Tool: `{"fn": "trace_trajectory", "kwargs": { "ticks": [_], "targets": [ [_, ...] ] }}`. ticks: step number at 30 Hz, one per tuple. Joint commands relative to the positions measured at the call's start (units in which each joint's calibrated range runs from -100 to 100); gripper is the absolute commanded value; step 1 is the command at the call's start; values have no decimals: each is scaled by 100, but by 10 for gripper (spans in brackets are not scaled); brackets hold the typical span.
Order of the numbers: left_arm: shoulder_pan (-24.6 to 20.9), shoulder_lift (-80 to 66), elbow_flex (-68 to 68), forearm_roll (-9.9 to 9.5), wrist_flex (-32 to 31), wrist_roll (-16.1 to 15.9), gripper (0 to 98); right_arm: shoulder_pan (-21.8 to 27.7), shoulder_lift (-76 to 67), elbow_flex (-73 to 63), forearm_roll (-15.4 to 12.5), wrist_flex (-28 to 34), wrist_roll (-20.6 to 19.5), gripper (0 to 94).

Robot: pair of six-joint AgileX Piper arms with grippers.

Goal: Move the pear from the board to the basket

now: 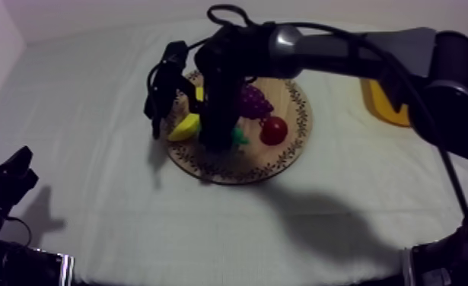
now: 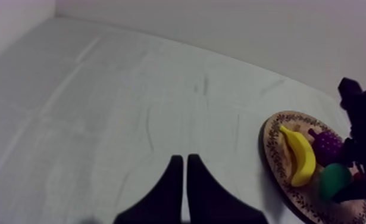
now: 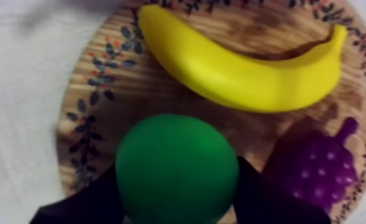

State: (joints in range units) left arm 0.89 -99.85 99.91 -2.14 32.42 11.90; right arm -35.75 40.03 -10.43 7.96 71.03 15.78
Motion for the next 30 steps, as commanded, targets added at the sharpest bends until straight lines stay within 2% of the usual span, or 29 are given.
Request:
{"fn": "trace_trajectory", "kwargs": {
  "ticks": [1,9,19,25,30],
  "targets": [
    [1,2,-2,-3,0,-1,1,-6,-383,-4,-15,149,23,434],
    [1,2,-2,-3,0,-1,1,36,-1749,-452,-40,1025,16,429],
    [1,2,-2,-3,0,-1,1,375,-2958,-646,83,1970,-773,422],
    [1,2,-2,-3,0,-1,1,1004,-3485,-248,16,2208,-1213,405],
    [1,2,-2,-3,0,-1,1,1759,-3763,165,-95,2229,-1239,399]
  ]
}}
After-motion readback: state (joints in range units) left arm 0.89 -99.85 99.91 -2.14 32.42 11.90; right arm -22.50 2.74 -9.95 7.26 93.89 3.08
